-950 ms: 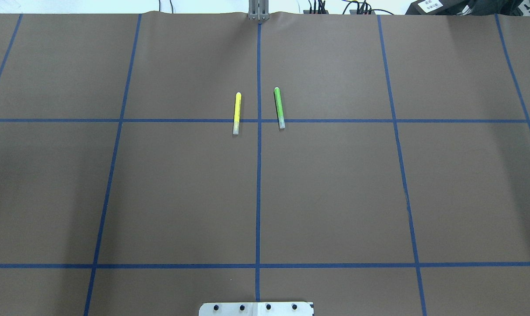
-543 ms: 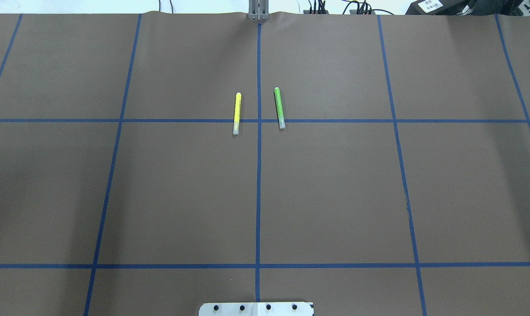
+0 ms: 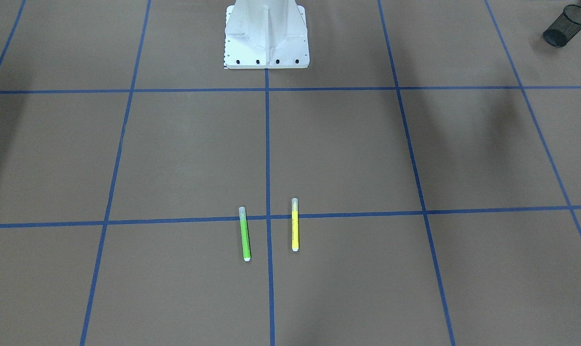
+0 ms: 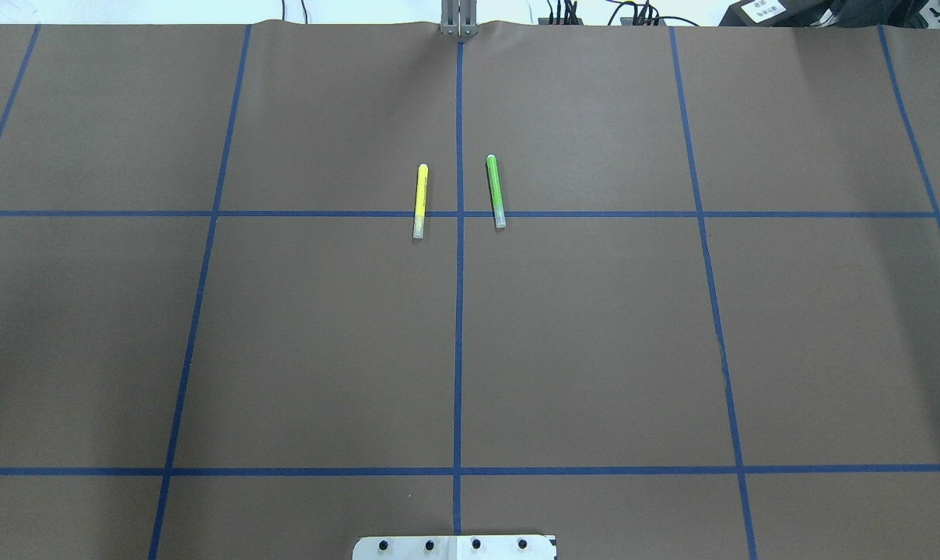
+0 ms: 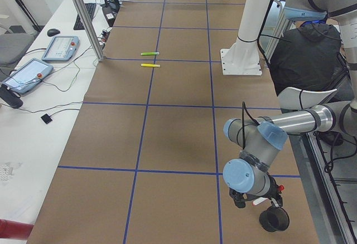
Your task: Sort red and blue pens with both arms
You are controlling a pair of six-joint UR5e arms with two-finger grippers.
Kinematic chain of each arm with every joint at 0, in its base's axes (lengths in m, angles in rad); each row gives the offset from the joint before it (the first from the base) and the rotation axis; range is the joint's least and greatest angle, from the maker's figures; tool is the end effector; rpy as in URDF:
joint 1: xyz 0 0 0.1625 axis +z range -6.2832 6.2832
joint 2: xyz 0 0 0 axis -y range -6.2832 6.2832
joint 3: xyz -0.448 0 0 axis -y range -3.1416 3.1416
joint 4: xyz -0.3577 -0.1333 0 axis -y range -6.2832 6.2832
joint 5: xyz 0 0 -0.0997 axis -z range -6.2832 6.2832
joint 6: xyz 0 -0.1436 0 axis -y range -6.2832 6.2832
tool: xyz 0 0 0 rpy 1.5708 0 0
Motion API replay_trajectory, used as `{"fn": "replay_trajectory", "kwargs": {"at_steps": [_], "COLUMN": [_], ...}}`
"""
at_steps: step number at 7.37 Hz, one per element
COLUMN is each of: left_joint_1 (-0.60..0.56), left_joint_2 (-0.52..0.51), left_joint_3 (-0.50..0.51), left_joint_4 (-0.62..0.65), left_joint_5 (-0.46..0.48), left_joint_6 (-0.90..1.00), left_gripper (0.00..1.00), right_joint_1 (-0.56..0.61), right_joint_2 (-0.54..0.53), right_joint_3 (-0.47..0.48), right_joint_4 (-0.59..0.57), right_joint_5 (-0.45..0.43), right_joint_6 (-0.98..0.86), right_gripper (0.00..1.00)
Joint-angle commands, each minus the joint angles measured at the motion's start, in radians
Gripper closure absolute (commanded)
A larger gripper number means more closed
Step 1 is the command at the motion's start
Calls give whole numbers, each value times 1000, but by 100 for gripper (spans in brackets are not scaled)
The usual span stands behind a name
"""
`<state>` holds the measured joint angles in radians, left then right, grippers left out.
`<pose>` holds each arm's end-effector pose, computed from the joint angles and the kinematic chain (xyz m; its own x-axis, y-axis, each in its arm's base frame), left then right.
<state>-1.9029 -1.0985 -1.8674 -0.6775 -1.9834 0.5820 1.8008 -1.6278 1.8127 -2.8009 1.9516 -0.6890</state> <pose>-0.0980 -0.0519 0.7747 0.7139 -0.2772 -0.6431 -0.2820 0.7267 -0.6263 0.1373 -0.2357 0.6971 0.7139 0.0944 0.6939 0.4398 0.7107 -0.5491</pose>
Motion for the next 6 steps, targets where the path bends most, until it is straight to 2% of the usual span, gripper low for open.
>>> {"fn": "replay_trajectory", "kwargs": {"at_steps": [1, 3, 6], "left_joint_1": [-85, -122, -125], "left_joint_2": [8, 3, -3], "left_joint_3": [51, 126, 172], "left_joint_4": [-1, -5, -10], "left_joint_5": [70, 78, 77], "left_joint_6": [19, 25, 24], "left_gripper": [100, 100, 100], "right_joint_1": [2, 0, 0], "right_joint_2": [-1, -1, -1], "right_joint_3": [-4, -6, -7], "right_joint_4": [3, 1, 3], "right_joint_5": [23, 33, 35], "right_joint_6": [-1, -1, -3], "right_gripper": [100, 100, 100]}}
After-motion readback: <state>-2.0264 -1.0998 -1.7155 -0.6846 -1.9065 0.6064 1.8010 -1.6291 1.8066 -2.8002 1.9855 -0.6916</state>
